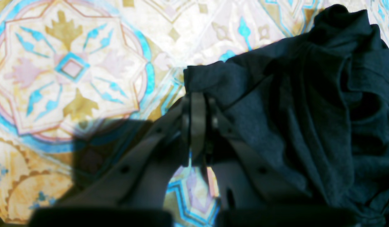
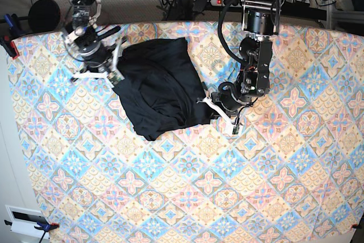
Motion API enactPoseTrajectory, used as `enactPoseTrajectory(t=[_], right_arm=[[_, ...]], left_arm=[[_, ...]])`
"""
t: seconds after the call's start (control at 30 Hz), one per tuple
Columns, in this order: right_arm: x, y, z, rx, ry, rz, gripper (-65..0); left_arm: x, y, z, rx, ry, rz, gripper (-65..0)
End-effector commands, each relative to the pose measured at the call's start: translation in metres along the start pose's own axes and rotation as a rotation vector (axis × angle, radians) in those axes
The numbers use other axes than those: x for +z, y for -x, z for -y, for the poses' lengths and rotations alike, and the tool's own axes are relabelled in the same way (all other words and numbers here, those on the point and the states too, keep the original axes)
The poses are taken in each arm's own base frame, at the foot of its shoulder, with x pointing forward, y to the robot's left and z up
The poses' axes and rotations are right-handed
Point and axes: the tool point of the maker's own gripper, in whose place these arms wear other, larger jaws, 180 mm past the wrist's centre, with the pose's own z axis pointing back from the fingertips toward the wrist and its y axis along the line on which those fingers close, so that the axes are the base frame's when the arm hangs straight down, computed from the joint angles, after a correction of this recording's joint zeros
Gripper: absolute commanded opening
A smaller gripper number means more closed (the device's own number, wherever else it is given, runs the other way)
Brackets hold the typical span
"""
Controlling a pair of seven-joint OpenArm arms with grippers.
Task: Layout the t-shirt on the table in an organized manner, then fold the t-shirt properly
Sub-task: 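Move the right gripper to the shirt's collar edge and grasp it, then pull the grasped edge with the right gripper to square the folded shirt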
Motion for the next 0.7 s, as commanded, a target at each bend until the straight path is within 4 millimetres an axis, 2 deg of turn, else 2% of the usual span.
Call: enactPoseTrajectory(t=[0.0,0.27,0.33,0.6,0.67], right_arm=[[0.003,-0.007,0.004,0.005,0.015,0.027,-65.0],[0.001,0.001,-0.041,0.044,-0.097,-0.025,-65.0],[0.001,-0.002,-0.059,0.062,-0.145,-0.016,-65.0],[0.002,-0.031,-0.106,0.09,-0.238,0.055,-65.0],[0.006,-0.03,-0.122,0.094,-0.274,0.055,-65.0]], left_arm=[[0.0,0.013,-0.009,-0.016,-0.042,-0.064,-64.9],[0.0,0.014,-0.009,-0.015,-0.043,-0.065,-64.9],[0.0,0.013,-0.009,-0.015,-0.043,-0.064,-64.9],[0.001,0.015,-0.01,-0.014,-0.045,-0.066,-64.9],[0.001,0.015,-0.01,-0.014,-0.045,-0.066,-64.9]])
